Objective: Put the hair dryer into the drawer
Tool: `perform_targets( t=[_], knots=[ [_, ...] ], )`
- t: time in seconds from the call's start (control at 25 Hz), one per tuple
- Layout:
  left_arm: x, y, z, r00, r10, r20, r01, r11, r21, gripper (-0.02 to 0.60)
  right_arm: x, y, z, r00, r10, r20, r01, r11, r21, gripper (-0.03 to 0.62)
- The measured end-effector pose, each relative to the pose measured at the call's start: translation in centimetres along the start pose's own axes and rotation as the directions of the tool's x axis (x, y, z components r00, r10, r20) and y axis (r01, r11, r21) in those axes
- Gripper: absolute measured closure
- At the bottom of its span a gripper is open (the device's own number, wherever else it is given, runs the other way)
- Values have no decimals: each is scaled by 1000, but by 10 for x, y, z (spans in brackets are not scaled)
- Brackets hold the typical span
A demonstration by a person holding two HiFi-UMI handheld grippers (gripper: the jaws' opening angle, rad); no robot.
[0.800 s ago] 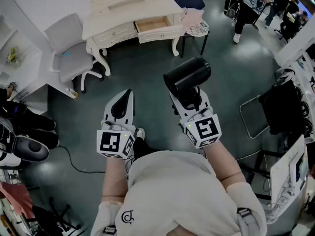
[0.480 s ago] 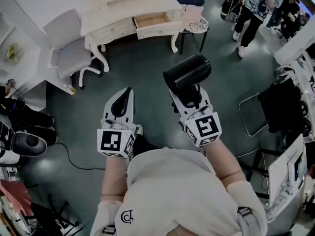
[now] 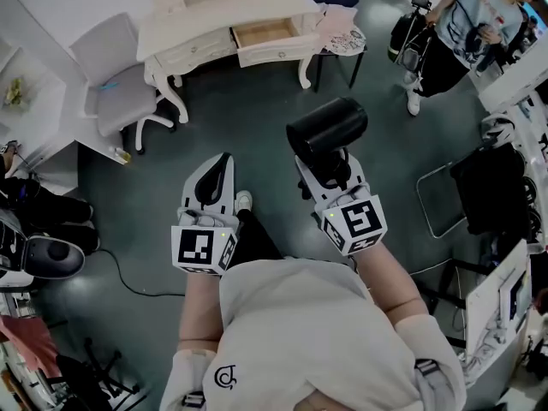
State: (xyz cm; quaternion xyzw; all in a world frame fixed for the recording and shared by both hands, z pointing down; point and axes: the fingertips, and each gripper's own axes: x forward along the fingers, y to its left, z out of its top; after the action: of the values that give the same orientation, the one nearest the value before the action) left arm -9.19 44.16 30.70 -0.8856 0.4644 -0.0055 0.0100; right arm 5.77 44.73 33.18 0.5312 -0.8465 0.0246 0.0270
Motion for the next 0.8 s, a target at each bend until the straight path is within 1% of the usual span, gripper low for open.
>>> perform_targets(
  t=[0.12, 0.28, 0.52, 0.68, 0.8],
  knots=[
    [24, 27, -7, 1000, -6, 1, 6, 1000, -6, 568, 34, -11, -3, 1000, -13, -9, 13, 1000, -1, 408],
    [67, 76, -17, 1000, -25, -2, 25, 1000, -14, 568, 95, -23, -5, 999, -33, -19, 33, 999, -2, 408],
    [156, 178, -20, 998, -60, -9, 60, 998, -29, 568, 222, -50, 2, 996, -70, -48, 70, 997, -11, 408],
    [217, 252, -4, 997, -80, 0, 80, 997, -16, 568, 306, -70, 19, 993, -102, -55, 102, 995, -7, 407],
    [258, 292, 4, 996, -93, 2, 93, 995, -23, 568, 356, -85, 29, 990, -122, -66, 121, 993, -9, 407]
  ],
)
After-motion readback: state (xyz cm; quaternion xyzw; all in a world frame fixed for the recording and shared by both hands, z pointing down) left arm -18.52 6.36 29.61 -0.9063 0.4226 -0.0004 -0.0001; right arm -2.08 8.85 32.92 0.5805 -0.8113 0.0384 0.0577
